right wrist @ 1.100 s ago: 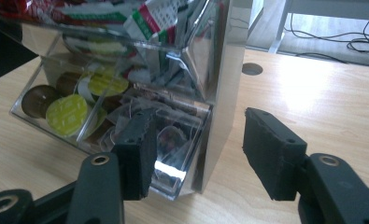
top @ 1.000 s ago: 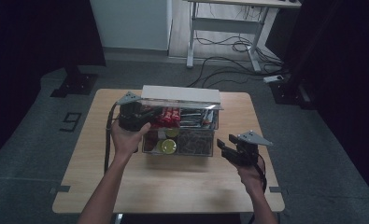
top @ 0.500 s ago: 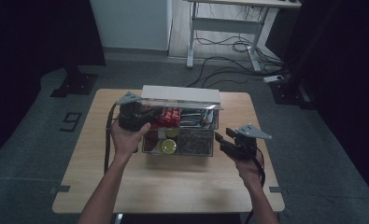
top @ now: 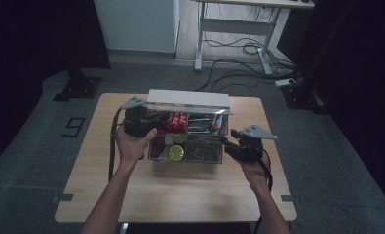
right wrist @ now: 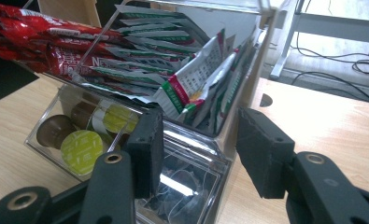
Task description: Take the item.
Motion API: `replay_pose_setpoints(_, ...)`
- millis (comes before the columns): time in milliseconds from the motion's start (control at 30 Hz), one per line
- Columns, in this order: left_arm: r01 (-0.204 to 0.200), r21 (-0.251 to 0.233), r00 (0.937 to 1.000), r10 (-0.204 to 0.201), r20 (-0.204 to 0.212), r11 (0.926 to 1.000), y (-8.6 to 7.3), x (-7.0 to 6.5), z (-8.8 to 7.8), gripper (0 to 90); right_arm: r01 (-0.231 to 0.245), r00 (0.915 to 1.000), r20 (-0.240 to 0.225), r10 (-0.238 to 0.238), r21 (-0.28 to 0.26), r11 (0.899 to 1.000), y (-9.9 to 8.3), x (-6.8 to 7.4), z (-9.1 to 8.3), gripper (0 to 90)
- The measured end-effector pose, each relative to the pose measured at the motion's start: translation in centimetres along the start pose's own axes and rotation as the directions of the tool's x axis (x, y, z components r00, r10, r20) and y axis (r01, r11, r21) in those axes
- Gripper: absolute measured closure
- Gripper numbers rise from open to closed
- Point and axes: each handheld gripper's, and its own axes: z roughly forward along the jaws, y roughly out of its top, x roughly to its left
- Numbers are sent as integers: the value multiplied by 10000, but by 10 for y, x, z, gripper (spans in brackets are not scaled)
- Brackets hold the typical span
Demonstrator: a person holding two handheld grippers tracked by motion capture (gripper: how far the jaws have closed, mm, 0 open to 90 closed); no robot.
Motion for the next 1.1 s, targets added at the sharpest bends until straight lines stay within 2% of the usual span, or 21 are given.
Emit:
replay_pose_setpoints(600,20,-8,10000,-20,47,10000,-1,1,0,900,270,9996,-31,-270,-52,9996,15,8,10,538)
replay_pose_setpoints(1100,30,10,10000,-30,78,10000,0,1,0,900,351,9994,-41,-350,111,9993,21,11,27,549)
